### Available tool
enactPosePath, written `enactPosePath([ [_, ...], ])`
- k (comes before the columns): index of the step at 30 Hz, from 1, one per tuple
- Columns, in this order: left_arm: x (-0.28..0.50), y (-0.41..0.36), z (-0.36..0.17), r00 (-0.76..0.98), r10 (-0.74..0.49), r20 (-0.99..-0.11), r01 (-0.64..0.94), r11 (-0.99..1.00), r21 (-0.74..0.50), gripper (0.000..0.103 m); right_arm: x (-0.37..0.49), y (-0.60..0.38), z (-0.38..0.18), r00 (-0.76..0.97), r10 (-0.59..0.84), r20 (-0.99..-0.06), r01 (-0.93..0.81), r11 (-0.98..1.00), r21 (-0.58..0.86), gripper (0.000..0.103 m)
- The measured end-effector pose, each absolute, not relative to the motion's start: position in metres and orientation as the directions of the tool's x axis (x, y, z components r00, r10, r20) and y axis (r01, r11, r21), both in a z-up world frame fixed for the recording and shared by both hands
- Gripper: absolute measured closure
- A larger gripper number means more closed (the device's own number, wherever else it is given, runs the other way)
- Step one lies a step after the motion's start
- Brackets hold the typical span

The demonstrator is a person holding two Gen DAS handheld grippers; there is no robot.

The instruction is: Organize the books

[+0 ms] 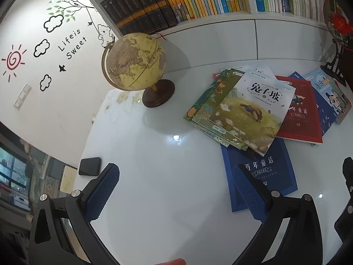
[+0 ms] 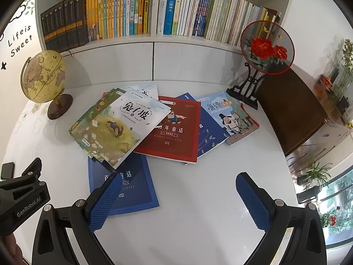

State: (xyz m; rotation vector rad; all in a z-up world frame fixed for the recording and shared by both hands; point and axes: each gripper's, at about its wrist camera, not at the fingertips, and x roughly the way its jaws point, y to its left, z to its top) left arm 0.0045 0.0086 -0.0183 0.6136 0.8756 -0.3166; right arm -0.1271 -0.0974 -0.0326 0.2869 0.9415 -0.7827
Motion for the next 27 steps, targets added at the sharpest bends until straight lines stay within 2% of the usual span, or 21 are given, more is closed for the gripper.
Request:
enactPosePath([
  [27, -0.0057, 0.0027, -0.0135, 0.596, -0.063, -0.801, 0.531, 0.779, 0.333, 0.000, -0.1338, -0.1000, -0.0337, 0.346, -0.467, -0.814, 0.718, 0.690, -0.091, 0.000],
])
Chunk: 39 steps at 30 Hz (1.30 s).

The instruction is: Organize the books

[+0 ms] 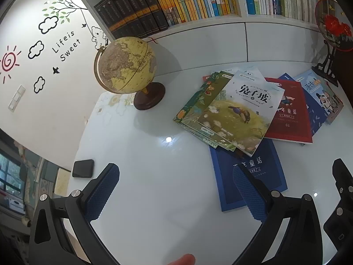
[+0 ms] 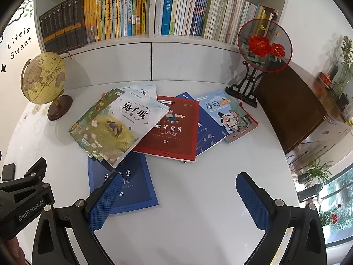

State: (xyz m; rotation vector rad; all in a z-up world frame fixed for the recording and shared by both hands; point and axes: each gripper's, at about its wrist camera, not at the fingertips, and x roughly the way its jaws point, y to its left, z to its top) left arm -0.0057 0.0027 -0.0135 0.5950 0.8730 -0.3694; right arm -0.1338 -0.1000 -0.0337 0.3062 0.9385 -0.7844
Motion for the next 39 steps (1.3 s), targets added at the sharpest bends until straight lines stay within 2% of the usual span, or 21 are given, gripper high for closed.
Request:
enactPosePath([
  [23, -0.009, 0.001, -0.021, 0.566, -0.088, -0.820, 0.552, 0.779, 0.298, 0.000, -0.138, -0.103, -0.038, 0.383, -0.444, -0.810, 0.708, 0.704, -0.051, 0.000],
  [29, 0.004, 0.003, -0.058, 0.445, -0.088, -0.891, 0.585, 0.782, 0.215, 0.000, -0.136, -0.108, -0.055, 0.384, -0.425, -0.819, 0.700, 0.713, -0.042, 0.000],
  [33, 0.014, 0.008, -0.081, 0.412, -0.081, -0.908, 0.576, 0.794, 0.191, 0.000, -0.133, -0.111, -0.073, 0.374, -0.406, -0.834, 0.694, 0.719, -0.039, 0.000],
  [39, 0.033, 0.006, -0.122, 0.328, -0.149, -0.933, 0.604, 0.793, 0.086, 0.001, -0.120, -0.113, -0.108, 0.372, -0.381, -0.846, 0.672, 0.739, -0.037, 0.000],
])
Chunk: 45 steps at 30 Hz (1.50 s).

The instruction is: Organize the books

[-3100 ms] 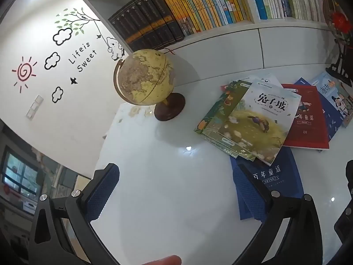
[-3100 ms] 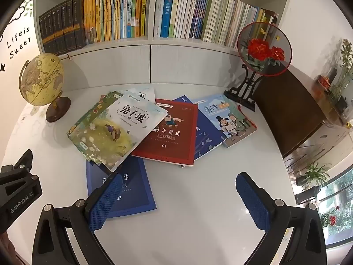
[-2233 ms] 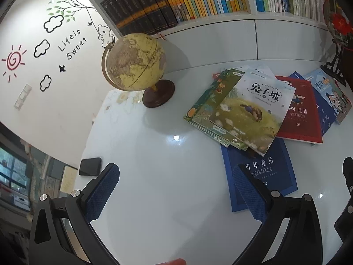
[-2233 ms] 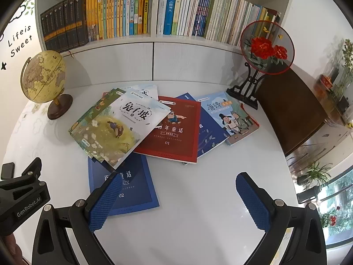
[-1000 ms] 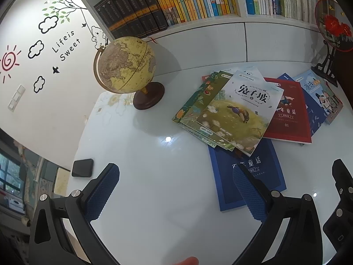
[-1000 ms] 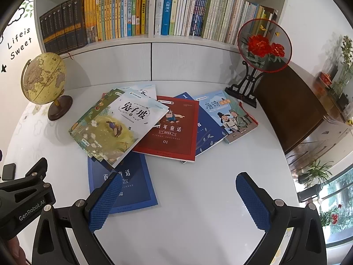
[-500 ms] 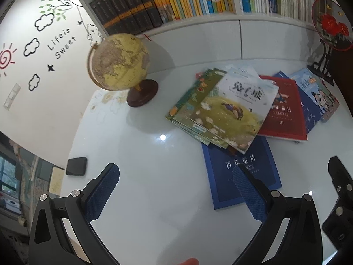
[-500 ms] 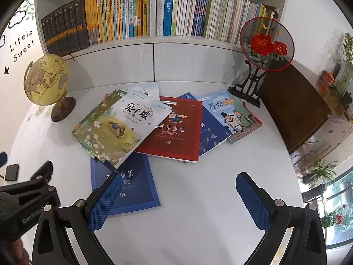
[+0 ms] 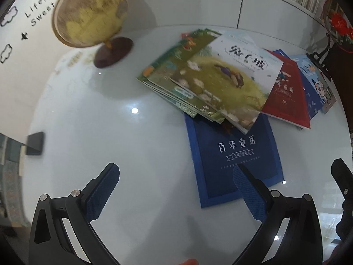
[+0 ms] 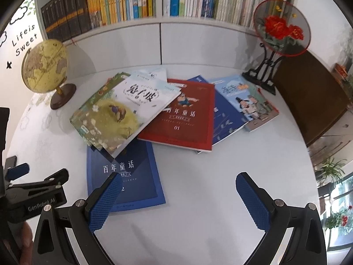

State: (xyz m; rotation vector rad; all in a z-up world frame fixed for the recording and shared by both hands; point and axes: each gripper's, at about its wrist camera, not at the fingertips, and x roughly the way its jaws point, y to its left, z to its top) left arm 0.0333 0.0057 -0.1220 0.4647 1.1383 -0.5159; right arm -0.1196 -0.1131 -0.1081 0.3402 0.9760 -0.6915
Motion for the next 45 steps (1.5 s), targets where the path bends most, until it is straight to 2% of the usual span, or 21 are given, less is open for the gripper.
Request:
enactPosePath([
  [5, 0.031, -0.008, -0.125, 0.378, -0.136, -0.916, 0.617, 0.775, 0.140, 0.001, -0.111, -0.118, -0.121, 0.357, -0.363, -0.861, 0.676, 0.736, -0.031, 0.000],
  [16, 0.017, -0.018, -0.083, 0.443, -0.213, -0.871, 0.633, 0.762, 0.135, 0.001, -0.114, -0.117, -0.095, 0.383, -0.391, -0.837, 0.685, 0.728, -0.027, 0.000],
  [24, 0.011, -0.020, -0.076, 0.450, -0.227, -0.864, 0.637, 0.759, 0.133, 0.001, -0.119, -0.118, -0.090, 0.389, -0.385, -0.837, 0.688, 0.726, -0.014, 0.000],
  [29, 0.012, -0.027, -0.104, 0.415, -0.200, -0.887, 0.640, 0.757, 0.129, 0.001, -0.118, -0.120, -0.106, 0.374, -0.371, -0.850, 0.682, 0.731, -0.019, 0.000],
  [32, 0.014, -0.034, -0.142, 0.390, -0.164, -0.906, 0.636, 0.759, 0.136, 0.001, -0.119, -0.125, -0.133, 0.357, -0.348, -0.867, 0.679, 0.734, -0.015, 0.000],
  [37, 0.012, -0.044, -0.184, 0.332, -0.171, -0.928, 0.647, 0.757, 0.092, 0.001, -0.122, -0.134, -0.165, 0.326, -0.315, -0.891, 0.682, 0.731, -0.009, 0.000],
  [45, 0.012, -0.043, -0.216, 0.261, -0.145, -0.954, 0.647, 0.760, 0.061, 0.000, -0.124, -0.141, -0.177, 0.316, -0.310, -0.897, 0.696, 0.718, -0.003, 0.000],
])
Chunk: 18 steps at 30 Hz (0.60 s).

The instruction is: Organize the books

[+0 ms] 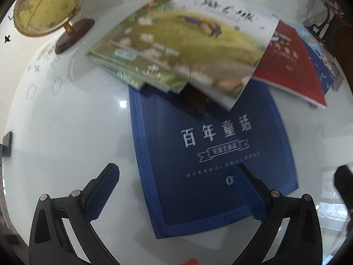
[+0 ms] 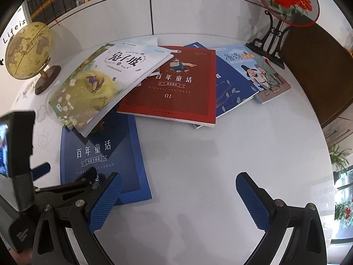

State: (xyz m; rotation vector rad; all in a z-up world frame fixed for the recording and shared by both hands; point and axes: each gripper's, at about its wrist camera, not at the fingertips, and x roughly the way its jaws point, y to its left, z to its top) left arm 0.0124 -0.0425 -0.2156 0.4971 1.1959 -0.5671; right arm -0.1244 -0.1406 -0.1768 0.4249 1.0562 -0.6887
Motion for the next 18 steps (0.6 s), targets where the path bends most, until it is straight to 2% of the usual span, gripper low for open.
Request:
enactPosePath([
  [4, 0.016, -0.040, -0.218, 0.232, -0.169, -0.958, 0.642, 0.767, 0.020, 0.000, -0.124, -0.142, -0.180, 0.311, -0.306, -0.900, 0.699, 0.715, -0.002, 0.000],
  [6, 0.023, -0.032, -0.223, 0.179, -0.200, -0.963, 0.619, 0.784, -0.048, 0.000, -0.124, -0.143, -0.183, 0.303, -0.300, -0.904, 0.702, 0.712, -0.001, 0.000],
  [14, 0.028, -0.028, -0.226, 0.157, -0.184, -0.970, 0.614, 0.788, -0.050, 0.000, -0.123, -0.145, -0.183, 0.285, -0.309, -0.907, 0.715, 0.699, -0.014, 0.000],
  [18, 0.030, -0.032, -0.223, 0.144, -0.169, -0.975, 0.687, 0.727, -0.024, 0.001, -0.119, -0.148, -0.173, 0.294, -0.331, -0.897, 0.721, 0.692, -0.020, 0.000],
])
